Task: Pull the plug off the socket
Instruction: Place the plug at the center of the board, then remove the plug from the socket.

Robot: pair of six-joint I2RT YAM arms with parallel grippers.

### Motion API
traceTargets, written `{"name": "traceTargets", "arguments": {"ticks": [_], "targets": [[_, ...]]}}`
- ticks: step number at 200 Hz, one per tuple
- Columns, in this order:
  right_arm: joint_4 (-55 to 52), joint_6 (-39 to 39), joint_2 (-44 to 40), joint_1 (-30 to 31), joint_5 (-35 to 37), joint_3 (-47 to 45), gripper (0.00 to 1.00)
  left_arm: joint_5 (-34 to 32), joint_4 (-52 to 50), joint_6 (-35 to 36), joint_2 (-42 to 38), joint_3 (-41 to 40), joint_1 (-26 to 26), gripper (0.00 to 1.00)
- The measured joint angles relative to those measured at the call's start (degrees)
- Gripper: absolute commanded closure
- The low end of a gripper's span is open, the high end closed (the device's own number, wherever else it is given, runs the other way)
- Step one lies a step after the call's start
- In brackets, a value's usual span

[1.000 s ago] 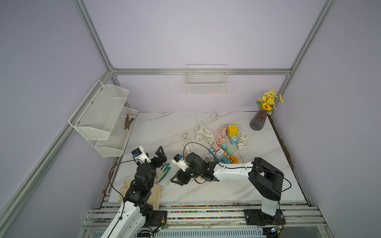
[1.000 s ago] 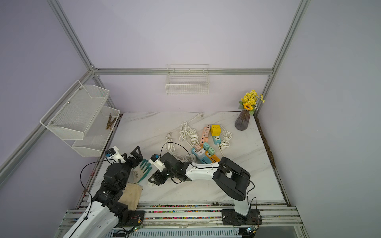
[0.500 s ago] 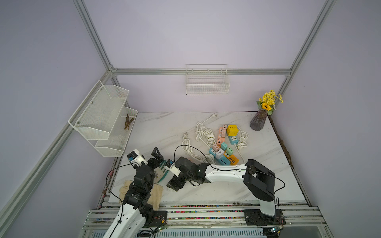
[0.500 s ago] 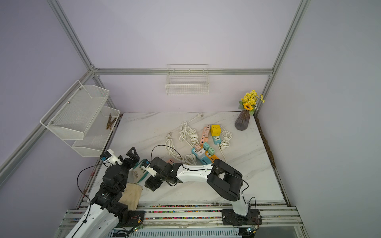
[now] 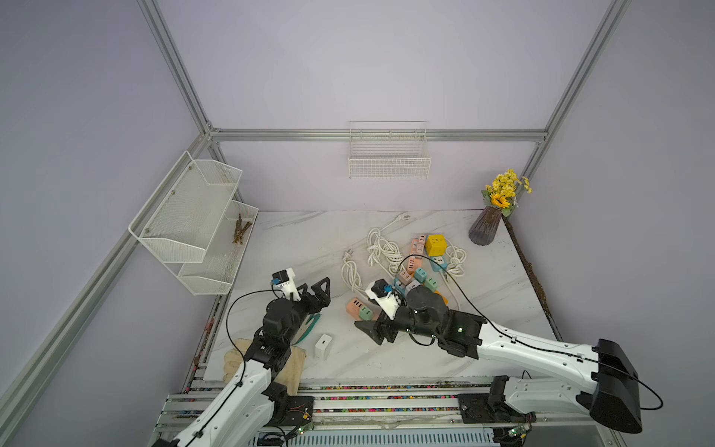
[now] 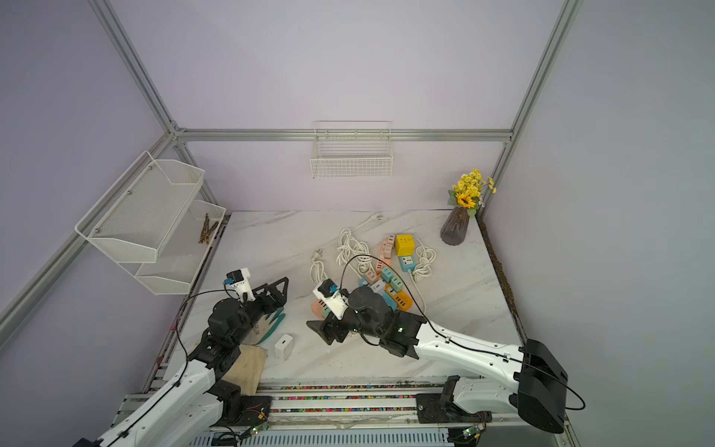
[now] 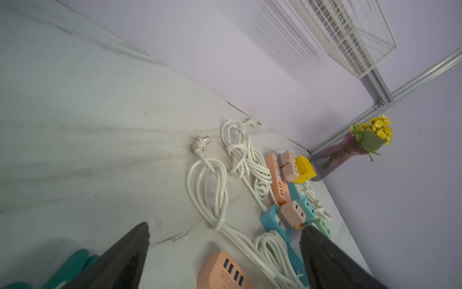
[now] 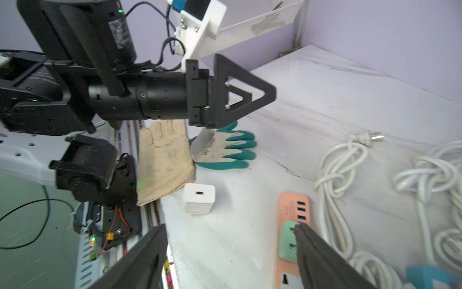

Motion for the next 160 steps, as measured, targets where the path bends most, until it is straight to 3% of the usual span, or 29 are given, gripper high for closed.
{"name": "traceTargets", "arguments": {"ticks": [19, 39, 62, 96, 160], "targets": [[-0.44, 0.17, 0.42, -3.91, 0.00, -1.29, 0.16, 6.51, 1.97, -0.81, 5.66, 2.08, -0.02, 0.08], [-1.01, 0.20, 2.80, -4.70, -0.15, -1.07, 0.18, 9.75, 2.34, -2.75, 10.29, 3.85, -0.02, 0.21], [-3.30, -0.28, 8.09, -4.70, -0.98, 1.33, 0.20, 9.44, -0.70, -5.51, 14.47, 5.90, -0.02, 0.44], [-7.28, -0.81, 15.23, -4.70, -0.85, 5.53, 0.21, 7.98, -9.90, -9.64, 19.61, 11.34, -0.04, 0.44], [-8.87, -0.76, 18.45, -4.70, -0.26, 6.69, 0.29, 4.94, -18.38, -17.42, 21.94, 12.79, -4.68, 0.43]]}}
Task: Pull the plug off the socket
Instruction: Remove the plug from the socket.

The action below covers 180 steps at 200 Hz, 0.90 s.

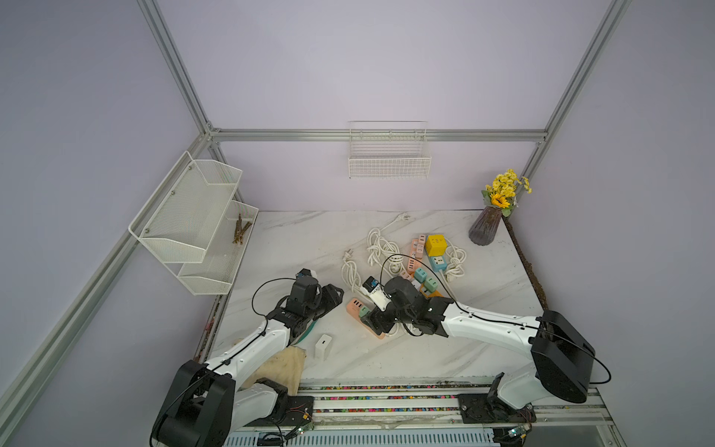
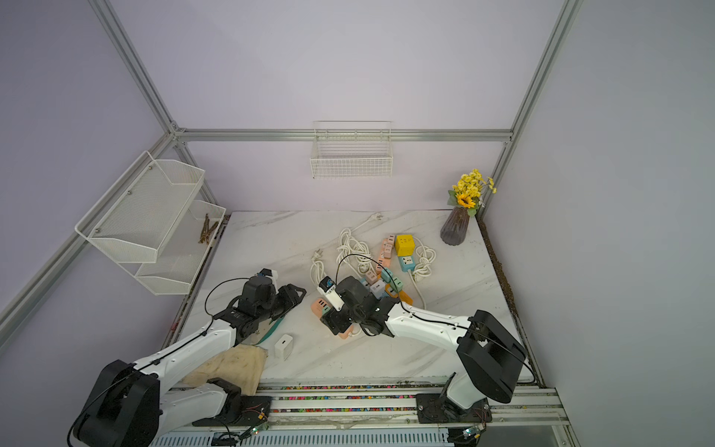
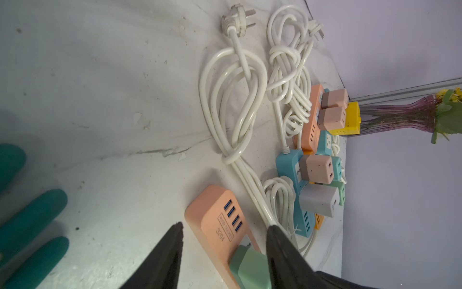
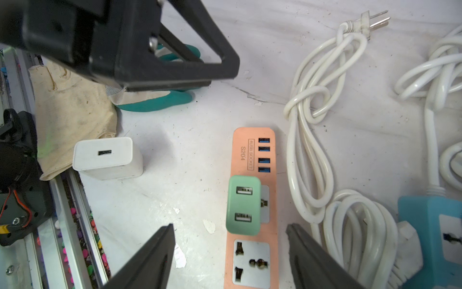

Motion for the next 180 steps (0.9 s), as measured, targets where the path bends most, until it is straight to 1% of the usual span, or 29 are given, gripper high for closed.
{"name": "traceTargets", "arguments": {"ticks": [13, 57, 59, 63, 73, 77, 96, 111, 122, 135, 146, 150, 158, 161, 167, 180], "targets": [[-0.04, 0.07, 0.37, 0.00, -0.09, 0.37, 0.31, 0.09, -0.81, -0.79, 1.60, 0.15, -0.72, 0.43], [0.00, 0.24, 3.98, 0.00, -0.57, 1.38, 0.32, 1.62, -1.16, -2.32, 7.76, 0.50, -1.81, 0.43], [-0.04, 0.24, 4.15, 0.00, -0.61, 1.40, 0.37, 1.70, -1.18, -2.32, 8.02, 0.57, -1.92, 0.43], [-0.15, 0.24, 4.42, 0.00, -0.66, 1.46, 0.38, 1.88, -1.18, -2.34, 8.46, 0.74, -2.14, 0.43], [-0.31, 0.22, 5.09, 0.00, -0.72, 1.77, 0.39, 2.34, -1.09, -2.34, 9.42, 1.31, -2.60, 0.43], [-0.35, 0.31, 5.29, 0.00, -0.68, 1.90, 0.41, 2.56, -0.96, -2.34, 9.75, 1.53, -2.69, 0.43], [-0.50, 0.26, 6.14, 0.00, -0.68, 2.58, 0.42, 3.34, -0.52, -2.34, 10.91, 2.23, -2.97, 0.43], [-0.61, 0.31, 6.73, 0.00, -0.66, 2.97, 0.47, 3.67, -0.15, -2.36, 11.65, 2.43, -2.97, 0.43], [-0.72, 0.22, 7.34, 0.00, -0.68, 3.39, 0.48, 4.00, 0.31, -2.47, 12.37, 2.45, -2.97, 0.43], [-0.83, 0.20, 8.26, 0.07, -0.68, 3.93, 0.54, 4.50, 1.05, -3.10, 14.14, 2.60, -2.97, 0.44], [-0.98, 0.15, 8.96, 0.17, -0.66, 4.33, 0.56, 4.94, 1.40, -3.34, 15.67, 2.60, -2.97, 0.45], [-1.05, 0.22, 9.14, 0.20, -0.59, 4.42, 0.58, 5.31, 1.90, -3.43, 15.93, 2.69, -2.97, 0.45], [-1.05, 0.15, 9.42, 0.28, -0.55, 4.52, 0.59, 5.46, 2.12, -3.63, 16.39, 3.23, -2.97, 0.46], [-1.11, 0.13, 9.55, 0.33, -0.55, 4.55, 0.62, 5.53, 2.25, -3.65, 16.57, 3.39, -2.97, 0.47], [-1.09, 0.09, 9.70, 0.42, -0.39, 4.57, 0.63, 5.68, 2.32, -3.67, 17.00, 3.61, -2.97, 0.48], [-1.22, -0.04, 9.88, 0.66, -0.04, 4.59, 0.70, 6.01, 2.64, -3.78, 17.77, 3.96, -2.97, 0.49]]}}
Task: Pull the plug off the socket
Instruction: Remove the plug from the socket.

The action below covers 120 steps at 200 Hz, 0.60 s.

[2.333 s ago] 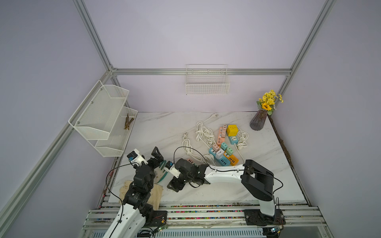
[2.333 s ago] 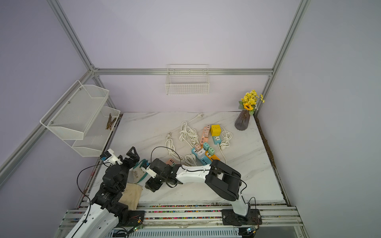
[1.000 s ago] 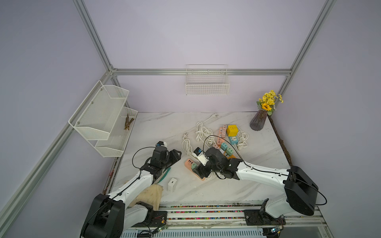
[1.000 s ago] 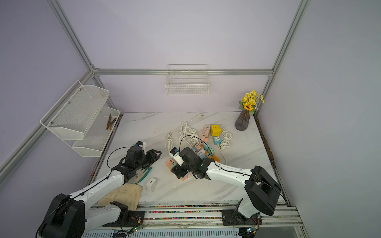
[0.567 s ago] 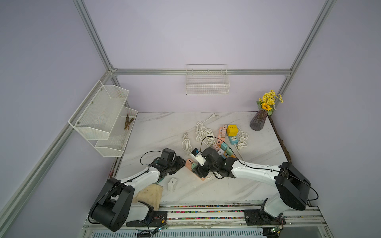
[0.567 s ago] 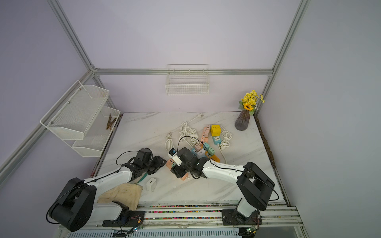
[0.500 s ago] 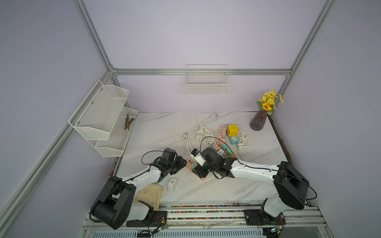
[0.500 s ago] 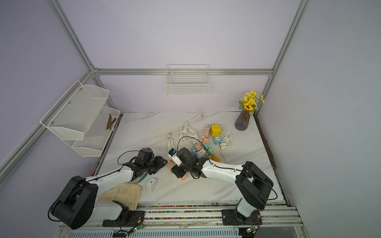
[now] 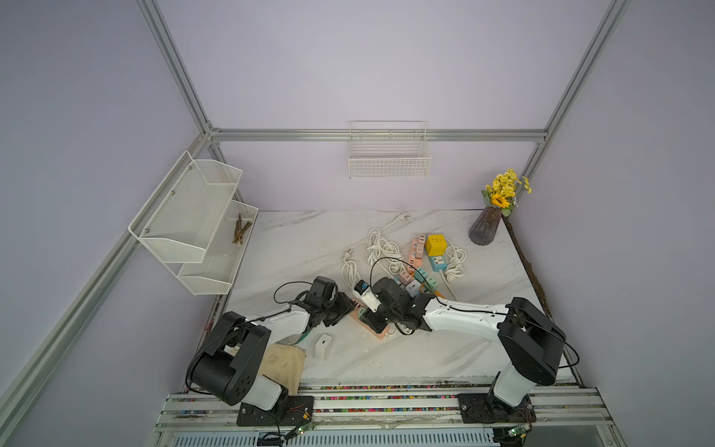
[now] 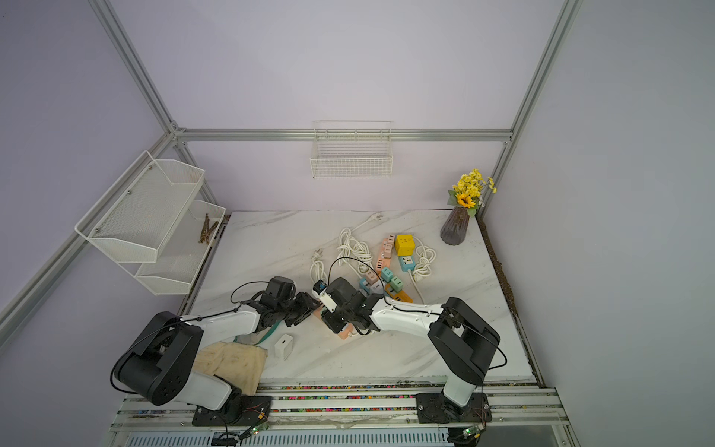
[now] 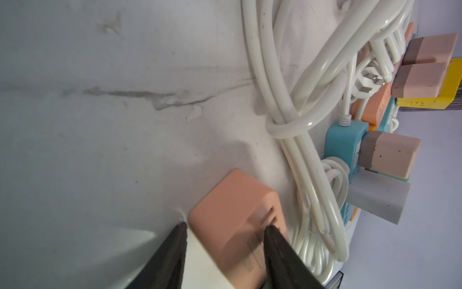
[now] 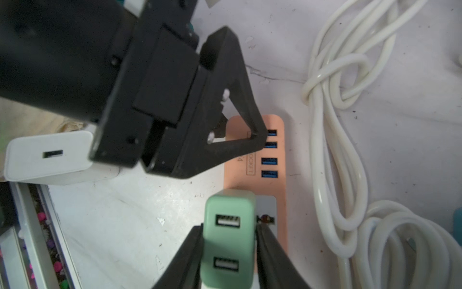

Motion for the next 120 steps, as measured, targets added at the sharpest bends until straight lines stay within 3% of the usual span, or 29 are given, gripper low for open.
{"name": "traceTargets", "arguments": {"ticks": [51, 120], "targets": [[-0.76, 0.35, 0.20, 1.36, 3.54, 0.76, 0.96, 0.00, 0.48, -0.07, 0.85, 0.50, 0.00, 0.54], [-2.03, 3.67, 1.09, 1.53, 4.96, 2.32, 0.97, -0.37, 1.14, 0.13, 3.06, 2.32, 0.00, 0.56]]}}
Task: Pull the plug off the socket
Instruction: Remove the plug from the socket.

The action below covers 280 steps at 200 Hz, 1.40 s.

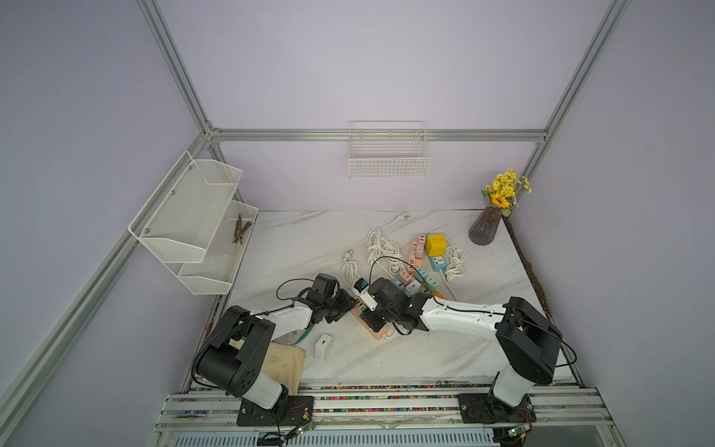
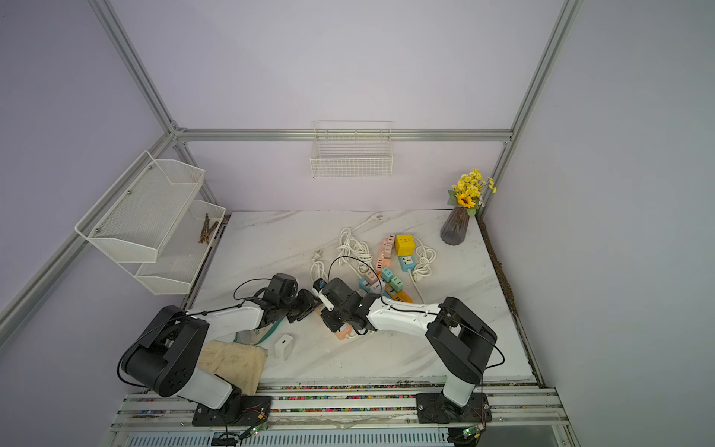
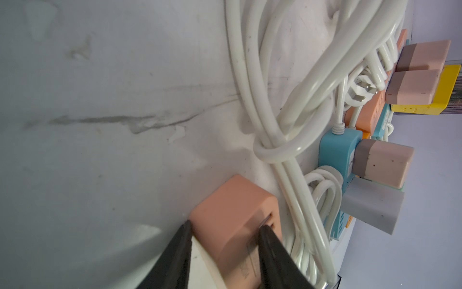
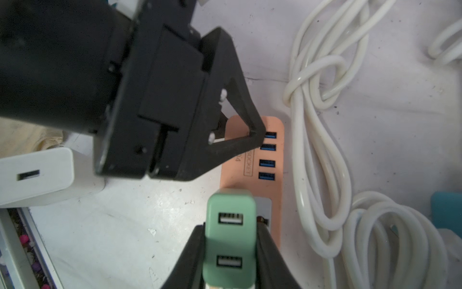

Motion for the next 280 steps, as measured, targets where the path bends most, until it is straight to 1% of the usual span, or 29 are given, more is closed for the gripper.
{"name": "traceTargets", "arguments": {"ticks": [10, 31, 46, 55, 64, 86, 95, 103, 116, 140, 155, 164, 183, 206, 218, 227, 259, 280], "targets": [[-0.74, -0.26, 0.55, 1.18, 2.58, 0.90, 0.97, 0.20, 0.00, -0.02, 0.42, 0.44, 0.09, 0.56], [-2.82, 0.70, 1.88, 4.81, 10.62, 3.02, 0.97, 0.35, -0.09, -0.02, 0.61, 0.85, 0.44, 0.56], [-2.73, 2.05, 1.97, 5.60, 13.20, 2.89, 0.97, 0.28, 0.02, 0.00, 0.81, 1.07, 0.61, 0.56], [-1.99, 2.97, 1.70, 4.92, 12.79, 2.21, 0.97, 0.20, 0.11, -0.02, 0.94, 1.07, 0.61, 0.56], [-0.79, 3.89, 0.92, 3.65, 10.88, 0.98, 0.97, 0.20, 0.26, 0.00, 1.09, 1.07, 0.61, 0.57], [2.51, 5.55, -1.07, -1.42, 1.92, -2.25, 0.97, 0.20, 1.01, 0.00, 1.57, 1.07, 0.61, 0.56], [3.15, 5.51, -1.29, -2.64, -1.25, -2.64, 0.97, 0.26, 1.49, 0.00, 1.79, 1.07, 0.61, 0.56], [3.32, 5.27, -1.29, -2.91, -2.64, -2.69, 0.97, 0.35, 1.60, 0.00, 1.84, 1.07, 0.66, 0.56], [3.19, 3.74, -1.29, -1.16, -0.92, -2.43, 0.97, 0.52, 1.66, 0.02, 1.90, 1.07, 0.76, 0.57], [1.99, 2.67, -0.87, 3.87, 8.76, -1.29, 0.97, 1.38, 1.44, 0.20, 1.75, 1.07, 1.11, 0.57], [1.55, 3.15, -0.87, 5.14, 12.74, -1.25, 0.97, 1.81, 1.53, 0.22, 1.84, 1.07, 1.20, 0.57], [1.70, 3.63, -0.98, 5.40, 13.84, -1.44, 0.97, 1.92, 1.64, 0.22, 1.92, 1.09, 1.20, 0.57], [2.45, 4.48, -2.64, 3.54, 11.85, -3.21, 0.97, 2.45, 1.88, 0.24, 2.21, 1.09, 1.11, 0.57], [3.56, 4.28, -5.92, 0.33, 4.96, -5.22, 0.97, 2.78, 2.03, 0.39, 2.67, 1.36, 1.01, 0.57], [4.31, 3.54, -6.99, -0.26, 2.71, -5.16, 0.97, 2.78, 2.01, 0.44, 2.78, 1.46, 1.03, 0.57], [4.44, 2.62, -7.13, 0.42, 2.40, -4.59, 0.97, 2.78, 2.01, 0.46, 2.80, 1.49, 1.03, 0.57], [3.91, 1.07, -6.69, 5.31, 4.74, -2.32, 0.97, 2.82, 1.95, 0.55, 2.80, 1.55, 1.03, 0.57], [4.07, 0.66, -8.55, 5.68, 4.61, -3.43, 0.96, 2.93, 1.90, 1.53, 2.62, 1.60, 1.09, 0.55]]}}
